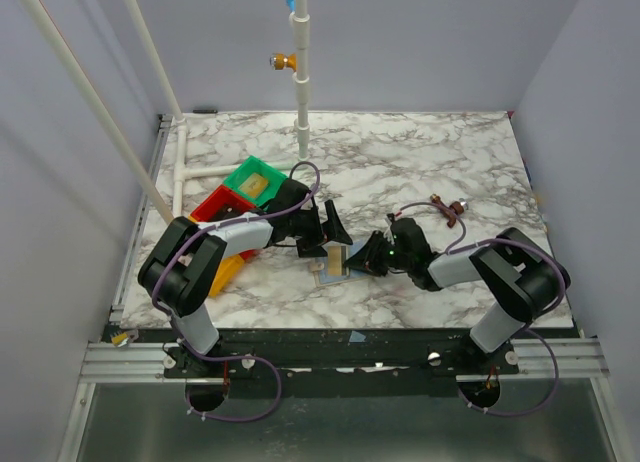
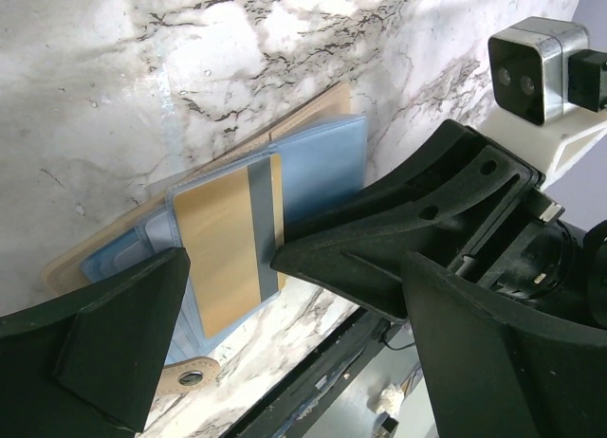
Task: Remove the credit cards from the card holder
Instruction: Remove the credit card from the card holder, then place the credit card in the storage box.
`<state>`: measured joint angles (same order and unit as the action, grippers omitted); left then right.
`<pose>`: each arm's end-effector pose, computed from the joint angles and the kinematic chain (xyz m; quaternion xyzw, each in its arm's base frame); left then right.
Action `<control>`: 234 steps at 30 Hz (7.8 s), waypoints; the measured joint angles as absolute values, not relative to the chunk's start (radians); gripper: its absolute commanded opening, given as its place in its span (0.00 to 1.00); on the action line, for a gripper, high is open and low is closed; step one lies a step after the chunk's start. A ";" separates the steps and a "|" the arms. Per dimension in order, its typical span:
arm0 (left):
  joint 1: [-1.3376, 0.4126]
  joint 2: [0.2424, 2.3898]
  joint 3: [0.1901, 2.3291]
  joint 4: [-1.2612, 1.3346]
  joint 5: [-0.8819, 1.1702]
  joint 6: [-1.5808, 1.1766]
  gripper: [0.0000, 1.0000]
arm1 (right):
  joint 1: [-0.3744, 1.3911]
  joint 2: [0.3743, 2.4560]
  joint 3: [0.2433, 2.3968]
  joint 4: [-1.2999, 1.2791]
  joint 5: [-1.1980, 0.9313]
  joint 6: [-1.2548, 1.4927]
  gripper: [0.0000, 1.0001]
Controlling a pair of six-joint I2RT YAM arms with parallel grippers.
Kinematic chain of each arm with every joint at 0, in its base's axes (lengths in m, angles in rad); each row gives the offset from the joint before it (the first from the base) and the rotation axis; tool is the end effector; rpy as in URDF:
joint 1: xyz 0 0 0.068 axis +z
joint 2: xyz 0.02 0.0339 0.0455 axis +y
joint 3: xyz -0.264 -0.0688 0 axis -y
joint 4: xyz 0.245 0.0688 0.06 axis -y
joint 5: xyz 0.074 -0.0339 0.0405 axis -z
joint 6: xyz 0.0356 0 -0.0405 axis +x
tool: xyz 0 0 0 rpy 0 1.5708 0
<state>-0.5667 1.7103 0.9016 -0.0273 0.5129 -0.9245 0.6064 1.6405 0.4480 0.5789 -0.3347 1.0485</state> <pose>0.2772 -0.1971 0.1612 -0.0710 0.9045 -0.4096 0.0947 0.2174 0.1650 0.1094 0.1171 0.8708 0.4344 0.1985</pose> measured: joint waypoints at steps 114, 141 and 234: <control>-0.523 1.654 0.941 -0.117 0.562 -0.879 0.99 | 0.436 1.334 0.352 0.420 -0.329 0.970 0.01; -0.548 1.678 0.868 0.177 0.718 -1.115 0.97 | 0.399 1.250 0.409 0.417 -0.440 1.066 0.01; -0.469 1.810 1.582 -0.830 -0.566 -0.002 0.00 | 0.384 1.093 0.472 0.171 -0.397 0.947 1.00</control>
<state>-0.4694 1.8095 1.5818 -0.8295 -0.5659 -0.0021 0.3840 1.0935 0.4725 0.1707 -0.3969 0.9474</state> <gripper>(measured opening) 0.014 0.996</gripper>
